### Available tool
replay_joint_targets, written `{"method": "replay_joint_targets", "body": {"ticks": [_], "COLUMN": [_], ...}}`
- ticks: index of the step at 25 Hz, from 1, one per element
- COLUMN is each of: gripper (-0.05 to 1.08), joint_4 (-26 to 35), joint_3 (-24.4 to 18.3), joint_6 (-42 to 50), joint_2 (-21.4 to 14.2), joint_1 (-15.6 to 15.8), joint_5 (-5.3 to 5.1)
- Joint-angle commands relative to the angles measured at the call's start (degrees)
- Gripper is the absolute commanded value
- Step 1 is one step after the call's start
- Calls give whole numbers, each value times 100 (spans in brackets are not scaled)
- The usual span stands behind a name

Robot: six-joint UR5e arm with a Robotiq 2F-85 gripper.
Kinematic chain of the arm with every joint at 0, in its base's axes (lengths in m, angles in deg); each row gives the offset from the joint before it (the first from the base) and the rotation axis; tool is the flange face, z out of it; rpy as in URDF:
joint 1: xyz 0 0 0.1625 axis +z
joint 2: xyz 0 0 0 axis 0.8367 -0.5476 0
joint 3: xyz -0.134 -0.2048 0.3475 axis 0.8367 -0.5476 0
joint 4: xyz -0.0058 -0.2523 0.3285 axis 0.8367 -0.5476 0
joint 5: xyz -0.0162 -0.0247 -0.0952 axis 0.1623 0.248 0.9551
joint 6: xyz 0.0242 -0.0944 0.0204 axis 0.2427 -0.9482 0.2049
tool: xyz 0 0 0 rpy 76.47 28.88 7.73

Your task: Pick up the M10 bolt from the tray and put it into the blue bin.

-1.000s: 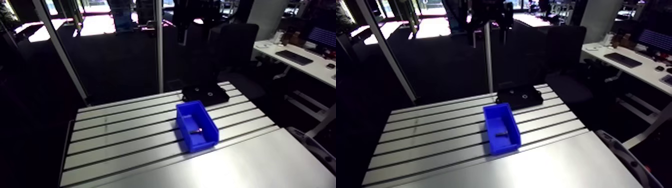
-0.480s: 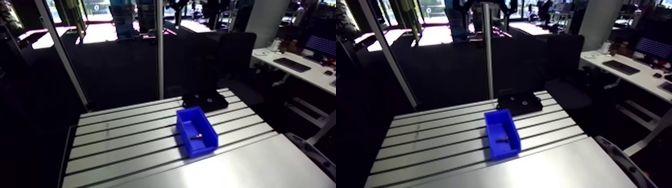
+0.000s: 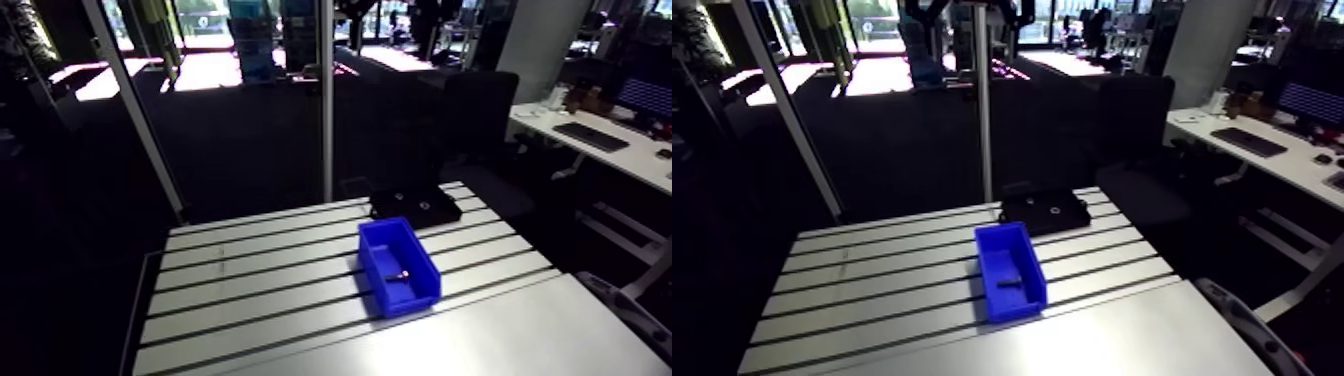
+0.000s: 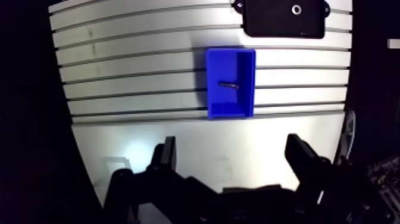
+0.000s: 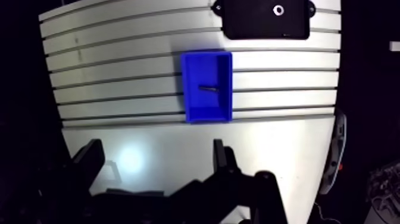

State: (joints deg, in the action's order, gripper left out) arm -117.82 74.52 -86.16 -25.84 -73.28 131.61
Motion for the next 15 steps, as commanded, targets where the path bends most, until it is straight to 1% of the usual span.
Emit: {"method": "replay_joint_targets", "body": {"ticks": [1,15], "gripper": [1,1], "joint_4": [-26,-35], "joint_3": [16,42], "joint_6": [3,-14], "joint_2": [14,23], "joint_1": [155,163], "joint_5": [7,7]}}
